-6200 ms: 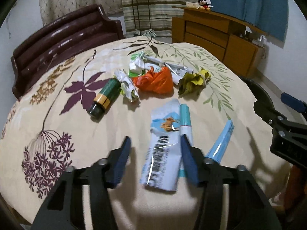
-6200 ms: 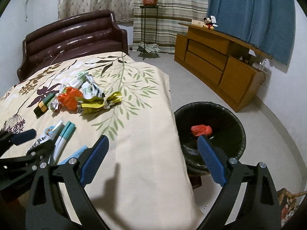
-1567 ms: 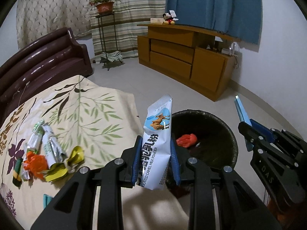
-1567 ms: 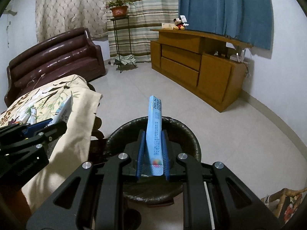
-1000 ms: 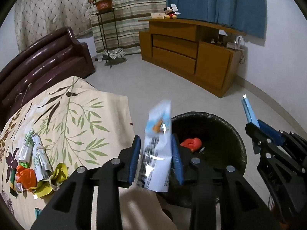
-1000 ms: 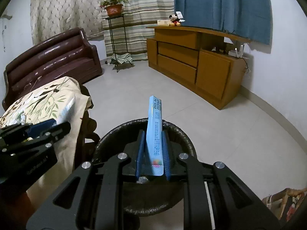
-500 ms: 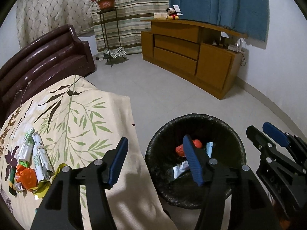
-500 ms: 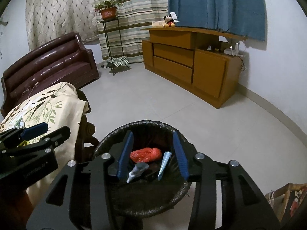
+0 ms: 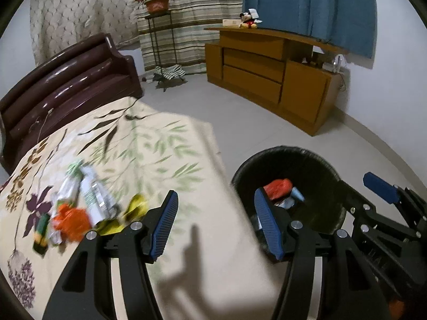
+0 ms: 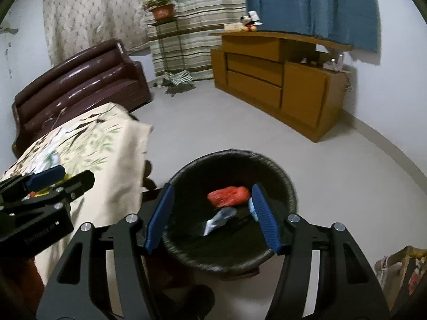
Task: Collect trash
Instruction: 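Move both open tools from the bin back over the bed, then grasp the white tube with teal cap with the left tool, then grasp the yellow wrapper with the right tool while the left tool holds the tube, then carry the tube and yellow wrapper over the bin and open both tools, then move both open tools from the bin back over the bed, then grasp the dark green can with gold band with the left tool, then grasp the string-tied white wrapper with the right tool while the left tool holds the can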
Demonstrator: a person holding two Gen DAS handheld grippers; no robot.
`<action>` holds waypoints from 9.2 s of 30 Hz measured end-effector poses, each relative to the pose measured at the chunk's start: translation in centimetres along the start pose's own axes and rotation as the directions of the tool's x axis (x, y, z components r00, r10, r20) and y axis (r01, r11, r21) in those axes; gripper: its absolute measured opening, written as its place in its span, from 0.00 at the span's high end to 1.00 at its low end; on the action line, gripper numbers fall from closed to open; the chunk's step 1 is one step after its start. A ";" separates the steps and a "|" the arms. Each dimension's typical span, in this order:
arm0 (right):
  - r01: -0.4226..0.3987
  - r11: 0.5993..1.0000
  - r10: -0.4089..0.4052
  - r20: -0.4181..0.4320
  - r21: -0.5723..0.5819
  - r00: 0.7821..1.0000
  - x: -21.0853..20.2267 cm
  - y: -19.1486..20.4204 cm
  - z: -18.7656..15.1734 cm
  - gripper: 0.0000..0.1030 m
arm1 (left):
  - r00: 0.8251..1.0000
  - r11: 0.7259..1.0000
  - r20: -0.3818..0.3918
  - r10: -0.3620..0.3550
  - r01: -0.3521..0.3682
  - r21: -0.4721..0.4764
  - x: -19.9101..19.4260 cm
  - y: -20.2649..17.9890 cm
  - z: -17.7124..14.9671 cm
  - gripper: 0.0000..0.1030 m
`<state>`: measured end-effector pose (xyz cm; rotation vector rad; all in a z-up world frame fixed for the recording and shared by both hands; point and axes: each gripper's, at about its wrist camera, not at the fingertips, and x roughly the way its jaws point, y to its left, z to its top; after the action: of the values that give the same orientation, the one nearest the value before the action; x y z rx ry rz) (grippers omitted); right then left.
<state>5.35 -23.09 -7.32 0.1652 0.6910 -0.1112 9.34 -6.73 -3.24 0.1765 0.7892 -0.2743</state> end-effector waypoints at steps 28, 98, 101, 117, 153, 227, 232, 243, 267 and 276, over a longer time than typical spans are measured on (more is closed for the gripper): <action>-0.174 0.976 0.165 -0.077 -0.131 0.983 -2.4 11.4 -3.4 0.42 | 0.986 0.984 -0.119 0.114 -0.128 -0.121 -3.8 12.1 -8.9 0.43; -0.152 0.954 0.091 -0.235 -0.258 0.968 5.0 22.5 -1.0 0.75 | 0.985 0.937 -0.052 0.164 -0.172 -0.303 -6.0 27.8 -9.8 0.84; -0.152 0.948 0.088 -0.228 -0.279 0.970 4.7 22.4 -1.2 0.79 | 0.986 0.939 -0.053 0.161 -0.170 -0.300 -5.9 27.6 -9.7 0.84; -0.139 0.952 0.114 -0.104 -0.274 0.988 0.2 17.7 -1.1 0.79 | 0.993 0.961 0.024 0.117 -0.107 -0.253 -6.4 20.6 -7.4 0.84; 0.085 0.994 -0.083 0.039 -0.065 0.996 0.9 -3.1 2.5 0.79 | 0.995 0.996 0.051 -0.091 0.089 0.030 1.9 -3.4 1.7 0.84; -0.235 0.947 0.231 -0.045 -0.220 0.972 0.5 17.1 1.4 0.48 | 0.968 0.946 -0.036 0.250 -0.252 -0.205 -4.2 19.8 -5.2 0.44; -0.246 0.940 0.238 -0.061 -0.235 0.969 0.8 19.0 1.3 0.48 | 0.965 0.945 -0.074 0.250 -0.260 -0.198 -3.2 21.8 -6.0 0.44; -0.253 0.930 0.238 -0.087 -0.267 0.967 1.6 21.2 1.1 0.47 | 0.980 0.970 -0.103 0.170 -0.185 -0.158 -0.5 23.0 -5.8 0.44; -0.270 0.893 0.214 -0.188 -0.361 0.959 7.2 26.1 3.1 0.51 | 0.987 0.944 -0.081 0.137 -0.155 -0.292 -1.4 27.4 -6.1 0.76; -0.293 0.881 0.198 -0.273 -0.371 0.941 9.7 27.3 3.1 0.70 | 0.984 0.934 -0.094 0.153 -0.176 -0.311 -1.2 28.5 -6.5 0.76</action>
<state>18.96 2.63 -8.07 -0.1404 0.9014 0.3046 12.96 22.21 -5.35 -0.0535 0.8706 0.0207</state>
